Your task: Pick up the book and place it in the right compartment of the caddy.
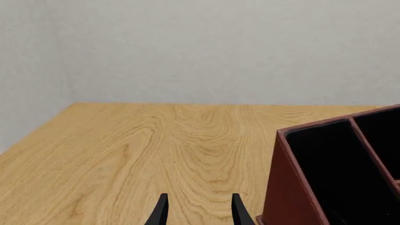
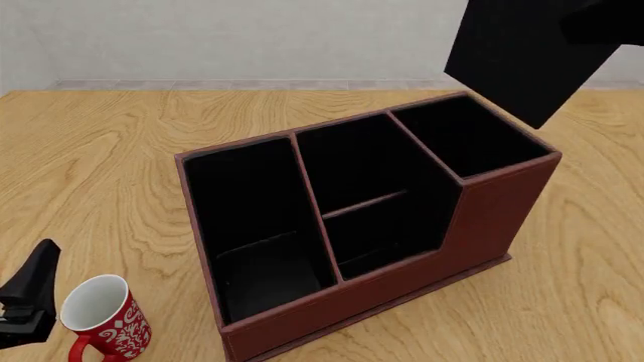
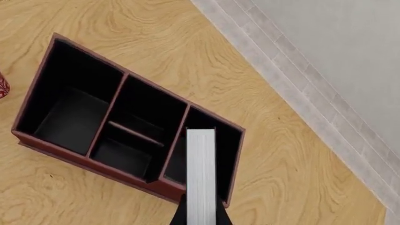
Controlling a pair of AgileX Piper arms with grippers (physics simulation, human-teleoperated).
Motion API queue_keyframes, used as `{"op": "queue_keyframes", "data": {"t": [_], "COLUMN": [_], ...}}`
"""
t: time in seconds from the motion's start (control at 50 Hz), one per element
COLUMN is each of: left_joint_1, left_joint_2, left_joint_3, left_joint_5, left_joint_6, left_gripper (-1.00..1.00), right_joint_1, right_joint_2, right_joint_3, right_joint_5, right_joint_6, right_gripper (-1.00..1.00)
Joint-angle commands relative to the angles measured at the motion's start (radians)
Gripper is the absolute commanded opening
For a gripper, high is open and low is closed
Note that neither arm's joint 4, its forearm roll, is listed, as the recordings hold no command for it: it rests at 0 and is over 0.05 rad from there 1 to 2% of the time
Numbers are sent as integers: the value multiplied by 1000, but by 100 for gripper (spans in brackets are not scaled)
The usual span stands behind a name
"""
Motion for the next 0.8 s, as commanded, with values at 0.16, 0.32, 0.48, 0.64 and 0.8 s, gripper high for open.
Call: {"op": "queue_keyframes", "data": {"t": [0.16, 0.32, 0.48, 0.64, 0.8], "left_joint_1": [0, 0, 0, 0, 0], "left_joint_2": [-13, -11, -11, -12, -11], "left_joint_3": [-3, -1, -1, -2, -2], "left_joint_5": [14, 12, 13, 13, 13], "left_joint_6": [0, 1, 1, 1, 1], "left_gripper": [100, 100, 100, 100, 100], "right_joint_1": [-26, -36, -35, -28, -29], "right_joint_2": [39, 67, 99, 128, 145], "right_joint_3": [-22, -45, -66, -80, -97], "right_joint_5": [0, 0, 0, 0, 0], "right_joint_6": [41, 45, 47, 64, 86], "right_gripper": [-100, -100, -100, -100, -100]}}
